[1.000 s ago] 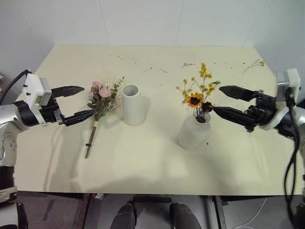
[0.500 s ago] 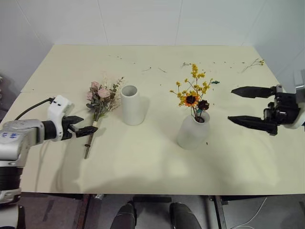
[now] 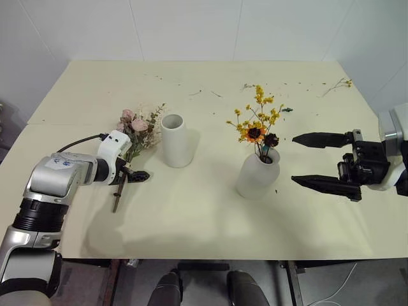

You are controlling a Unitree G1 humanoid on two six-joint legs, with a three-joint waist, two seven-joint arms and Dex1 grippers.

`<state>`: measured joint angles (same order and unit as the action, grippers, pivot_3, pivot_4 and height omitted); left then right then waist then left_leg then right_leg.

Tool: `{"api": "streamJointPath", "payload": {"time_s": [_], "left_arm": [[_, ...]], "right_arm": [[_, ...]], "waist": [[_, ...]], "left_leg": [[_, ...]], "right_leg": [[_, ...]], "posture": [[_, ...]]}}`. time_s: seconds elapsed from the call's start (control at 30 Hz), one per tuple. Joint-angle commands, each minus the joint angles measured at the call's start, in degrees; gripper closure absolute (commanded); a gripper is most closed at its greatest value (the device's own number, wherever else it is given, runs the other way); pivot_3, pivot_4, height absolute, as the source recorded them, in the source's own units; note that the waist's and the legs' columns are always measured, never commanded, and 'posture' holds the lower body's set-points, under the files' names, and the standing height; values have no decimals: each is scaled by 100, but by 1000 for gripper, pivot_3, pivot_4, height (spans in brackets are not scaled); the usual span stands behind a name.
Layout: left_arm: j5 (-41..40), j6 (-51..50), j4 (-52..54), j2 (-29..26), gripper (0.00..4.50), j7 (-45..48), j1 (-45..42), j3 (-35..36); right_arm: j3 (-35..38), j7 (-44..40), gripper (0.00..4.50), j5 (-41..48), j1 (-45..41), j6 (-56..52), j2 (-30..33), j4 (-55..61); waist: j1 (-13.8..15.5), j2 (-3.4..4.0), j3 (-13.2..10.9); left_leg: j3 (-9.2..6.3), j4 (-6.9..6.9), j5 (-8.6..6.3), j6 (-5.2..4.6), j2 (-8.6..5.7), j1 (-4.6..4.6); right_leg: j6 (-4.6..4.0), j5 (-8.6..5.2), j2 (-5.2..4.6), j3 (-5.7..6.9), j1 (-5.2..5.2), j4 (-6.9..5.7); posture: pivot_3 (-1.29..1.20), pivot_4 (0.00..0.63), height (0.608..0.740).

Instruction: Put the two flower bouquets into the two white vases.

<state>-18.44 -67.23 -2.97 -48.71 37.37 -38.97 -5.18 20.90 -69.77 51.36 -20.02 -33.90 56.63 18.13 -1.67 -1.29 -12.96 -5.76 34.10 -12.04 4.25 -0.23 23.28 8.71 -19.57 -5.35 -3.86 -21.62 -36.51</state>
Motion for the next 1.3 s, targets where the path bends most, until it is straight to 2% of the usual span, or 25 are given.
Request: {"api": "streamJointPath", "payload": {"time_s": [0.03,0.23,0.33,0.5,0.6,0.7,0.8,0.83,0.93,1.0,1.07,1.3], "left_arm": [[85,-80,-89,-98,1555,61,75,-37],[159,103,-140,-29,3500,-89,164,248],[195,433,-278,109,4422,-319,126,632],[206,1183,-589,391,4467,-797,35,1339],[-65,2623,-755,831,4467,-924,-267,2094],[-406,3394,-851,1241,4467,-1069,-706,2684],[-384,4468,-851,1416,4467,-873,-997,2719],[-619,4612,-796,1588,4467,-791,-1241,2779],[-1296,4680,-635,1930,4467,-196,-1604,2777],[-1635,4588,-574,2066,4467,370,-1582,2635],[-1822,4641,-678,2239,4467,543,-1568,2638],[-1708,5650,-1293,2687,4467,1254,-1367,2467]], "right_arm": [[164,64,0,135,-97,11,5,144],[51,53,0,85,-234,61,-22,6],[-18,50,0,28,-326,89,-49,-87],[-108,9,0,-119,-474,170,-100,-303],[-179,47,0,-220,-564,220,-165,-427],[-220,87,0,-290,-610,259,-244,-497],[-229,116,0,-369,-622,283,-319,-533],[-228,141,0,-392,-620,287,-348,-534],[-235,212,0,-453,-632,315,-426,-542],[-233,291,0,-489,-634,342,-499,-521],[-222,373,0,-510,-628,362,-559,-492],[-108,662,0,-483,-457,322,-638,-233]], "waist": [[5,0,0],[6,0,0],[14,0,0],[12,-2,0],[26,-3,1],[52,-7,0],[59,-11,2],[63,-11,2],[107,-12,2],[110,-11,2],[106,-11,3],[96,-11,3]], "left_leg": [[0,0,0,0,0,0],[-1,0,0,0,0,1],[-1,0,0,0,0,1],[-1,8,0,0,0,2],[-1,8,1,1,0,3],[-6,19,2,5,0,14],[-6,27,2,7,-4,19],[-5,27,2,8,-5,19],[-5,33,1,8,-6,21],[-5,38,2,8,-6,22],[-2,40,2,9,-6,21],[-4,62,1,6,-3,21]], "right_leg": [[0,0,0,0,0,0],[0,0,0,0,0,2],[0,0,-1,0,0,1],[1,2,0,1,0,-1],[1,2,-2,1,0,-1],[5,4,-3,10,-1,1],[10,7,-6,11,-1,4],[10,7,-8,11,0,6],[12,7,-7,11,1,5],[13,8,-6,11,1,3],[13,8,-6,9,1,0],[14,9,0,9,3,-13]], "posture": [[0,150,740],[0,150,740],[0,150,740],[0,150,740],[0,150,740],[0,150,740],[0,150,740],[0,150,740],[0,150,740],[0,150,740],[0,150,740],[0,150,740]]}}
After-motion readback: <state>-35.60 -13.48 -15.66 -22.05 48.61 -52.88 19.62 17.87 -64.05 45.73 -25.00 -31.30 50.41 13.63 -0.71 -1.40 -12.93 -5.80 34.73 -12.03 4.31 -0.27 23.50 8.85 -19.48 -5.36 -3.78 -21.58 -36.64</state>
